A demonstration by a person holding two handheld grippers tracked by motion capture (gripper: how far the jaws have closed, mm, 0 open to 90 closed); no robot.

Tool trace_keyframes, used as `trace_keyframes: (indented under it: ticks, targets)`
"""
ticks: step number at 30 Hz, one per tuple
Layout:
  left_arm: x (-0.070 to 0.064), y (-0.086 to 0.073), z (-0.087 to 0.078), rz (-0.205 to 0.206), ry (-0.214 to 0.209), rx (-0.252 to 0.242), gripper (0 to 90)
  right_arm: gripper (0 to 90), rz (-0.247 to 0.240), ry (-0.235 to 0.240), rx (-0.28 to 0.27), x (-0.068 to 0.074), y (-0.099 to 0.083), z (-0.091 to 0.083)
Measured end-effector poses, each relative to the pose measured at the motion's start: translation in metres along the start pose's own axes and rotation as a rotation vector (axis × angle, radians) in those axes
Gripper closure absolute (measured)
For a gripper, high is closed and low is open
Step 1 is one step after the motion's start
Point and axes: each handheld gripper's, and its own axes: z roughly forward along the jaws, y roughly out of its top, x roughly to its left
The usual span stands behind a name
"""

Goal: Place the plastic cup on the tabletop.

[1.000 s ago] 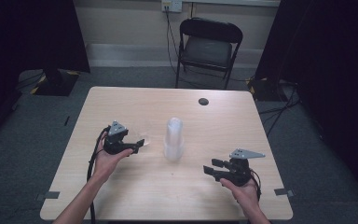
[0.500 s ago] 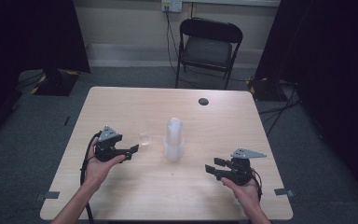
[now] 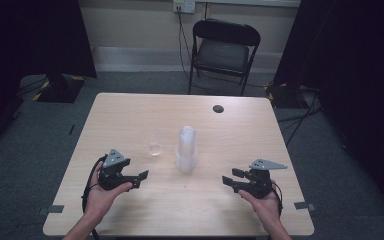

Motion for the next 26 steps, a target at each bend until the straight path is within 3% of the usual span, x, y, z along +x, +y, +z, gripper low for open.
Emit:
trace_keyframes:
  ticks: [2, 8, 13, 16, 19, 23, 26]
  targets:
    - [-0.005, -0.005, -0.004, -0.014, 0.006, 0.027, 16.0, 41.5, 0.005, -0.006, 0.003, 0.000, -0.001, 0.000]
    - [-0.014, -0.020, -0.019, -0.002, -0.013, 0.051, 15.9, 38.9, 0.006, -0.025, 0.008, -0.002, -0.002, 0.000]
    - [-0.020, -0.034, -0.025, -0.014, -0.043, 0.039, 15.9, 36.1, 0.015, -0.035, 0.014, -0.003, -0.004, 0.000]
    - [-0.019, -0.040, -0.026, -0.003, -0.059, 0.045, 15.9, 34.6, 0.013, -0.046, 0.024, -0.005, -0.005, 0.000]
    - [-0.015, -0.044, -0.025, -0.019, -0.069, 0.043, 15.9, 32.6, -0.001, -0.062, 0.038, -0.006, -0.008, 0.000]
    - [-0.010, -0.046, -0.021, -0.008, -0.041, 0.056, 15.9, 29.9, -0.008, -0.077, 0.057, -0.007, -0.012, 0.003]
    - [-0.009, -0.048, -0.017, -0.030, -0.044, 0.064, 15.9, 26.3, -0.007, -0.106, 0.060, -0.010, -0.013, 0.004]
